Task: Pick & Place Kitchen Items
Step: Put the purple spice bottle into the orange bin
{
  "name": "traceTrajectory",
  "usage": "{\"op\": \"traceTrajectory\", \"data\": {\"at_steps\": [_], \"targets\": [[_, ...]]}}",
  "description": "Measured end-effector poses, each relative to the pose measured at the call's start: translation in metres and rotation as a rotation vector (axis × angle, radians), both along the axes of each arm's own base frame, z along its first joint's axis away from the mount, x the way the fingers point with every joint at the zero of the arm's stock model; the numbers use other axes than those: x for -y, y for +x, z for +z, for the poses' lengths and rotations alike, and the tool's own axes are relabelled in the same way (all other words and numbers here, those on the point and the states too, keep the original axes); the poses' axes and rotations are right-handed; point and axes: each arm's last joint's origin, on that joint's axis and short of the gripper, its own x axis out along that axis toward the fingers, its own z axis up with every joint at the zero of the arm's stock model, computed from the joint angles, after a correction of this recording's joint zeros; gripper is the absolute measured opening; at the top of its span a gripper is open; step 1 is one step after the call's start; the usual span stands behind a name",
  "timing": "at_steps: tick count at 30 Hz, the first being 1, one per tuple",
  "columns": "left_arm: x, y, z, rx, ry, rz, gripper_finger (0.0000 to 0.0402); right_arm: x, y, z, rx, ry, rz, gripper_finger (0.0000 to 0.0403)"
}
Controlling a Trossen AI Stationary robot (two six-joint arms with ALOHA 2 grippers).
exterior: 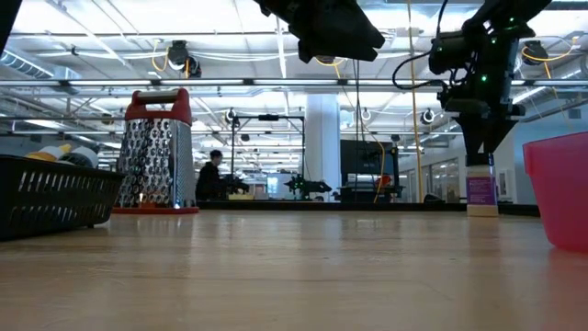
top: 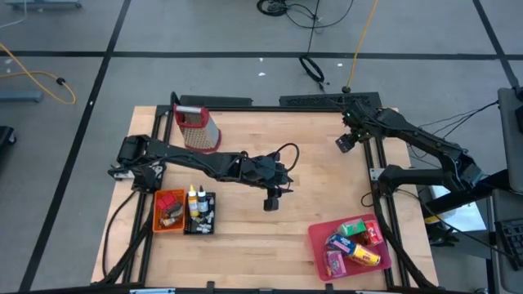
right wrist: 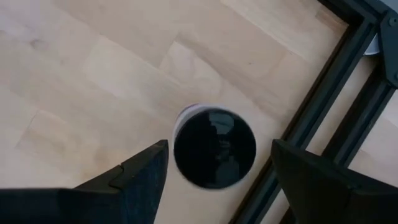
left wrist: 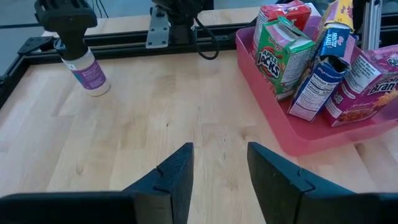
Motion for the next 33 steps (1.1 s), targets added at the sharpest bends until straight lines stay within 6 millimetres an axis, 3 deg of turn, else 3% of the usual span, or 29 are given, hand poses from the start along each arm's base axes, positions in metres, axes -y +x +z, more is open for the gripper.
{"op": "traceTrajectory", "data": {"at_steps": [14, 21, 30, 33], "targets": [[0.0, 0.0, 0.0, 0.0, 0.0, 0.0, 0.0152, 0.005, -0.007, -0.043, -0.031, 0.007, 0.004, 0.0279], [0.0, 0.0, 0.0, 0.0, -0.001, 0.001, 0.0152, 0.008, -0.004, -0.047, 0.007, -0.036, 0.006, 0.0274], [0.0, 0.0, 0.0, -0.001, -0.004, 0.002, 0.0152, 0.007, -0.005, -0.047, 0.002, -0.027, 0.003, 0.0206], [0.0, 0.0, 0.0, -0.001, -0.004, 0.003, 0.0152, 0.007, -0.005, -0.048, 0.002, -0.027, 0.003, 0.0204]]}}
